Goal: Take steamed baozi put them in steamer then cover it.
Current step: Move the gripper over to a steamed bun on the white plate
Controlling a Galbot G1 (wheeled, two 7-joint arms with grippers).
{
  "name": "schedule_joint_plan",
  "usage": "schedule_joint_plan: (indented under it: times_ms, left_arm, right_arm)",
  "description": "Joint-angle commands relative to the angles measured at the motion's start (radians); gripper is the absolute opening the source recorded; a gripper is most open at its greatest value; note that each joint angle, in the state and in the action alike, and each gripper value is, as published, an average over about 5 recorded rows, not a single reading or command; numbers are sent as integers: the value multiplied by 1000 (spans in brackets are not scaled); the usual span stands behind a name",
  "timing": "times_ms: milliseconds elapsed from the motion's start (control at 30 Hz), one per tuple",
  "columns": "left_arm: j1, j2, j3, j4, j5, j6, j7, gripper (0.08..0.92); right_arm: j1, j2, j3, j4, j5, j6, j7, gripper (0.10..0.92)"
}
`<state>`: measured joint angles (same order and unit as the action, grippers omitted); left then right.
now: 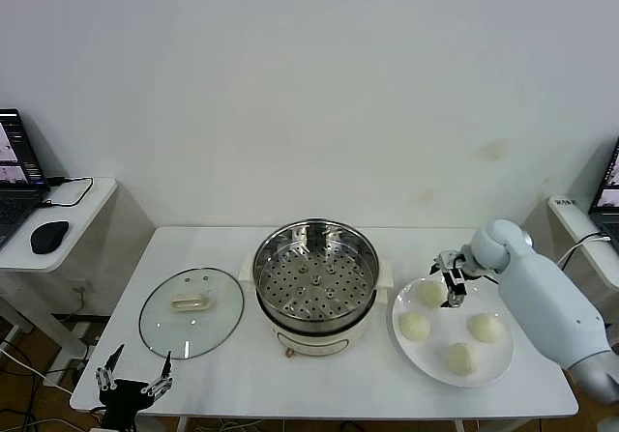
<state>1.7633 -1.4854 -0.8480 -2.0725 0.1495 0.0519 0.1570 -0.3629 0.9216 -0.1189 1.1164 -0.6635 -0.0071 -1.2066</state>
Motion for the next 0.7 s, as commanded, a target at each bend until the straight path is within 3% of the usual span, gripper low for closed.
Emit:
schedule_joint_plan:
  times_ms: [33,700]
  left_arm:
    - [2,-1,1,2,1,0,0,823]
    - [15,-6,5,1,4,-5,-2,823]
  right_arm:
    - [7,15,-14,-23,-33,7,14,823]
    - [-28,19,4,-22,-26,-13,49,809]
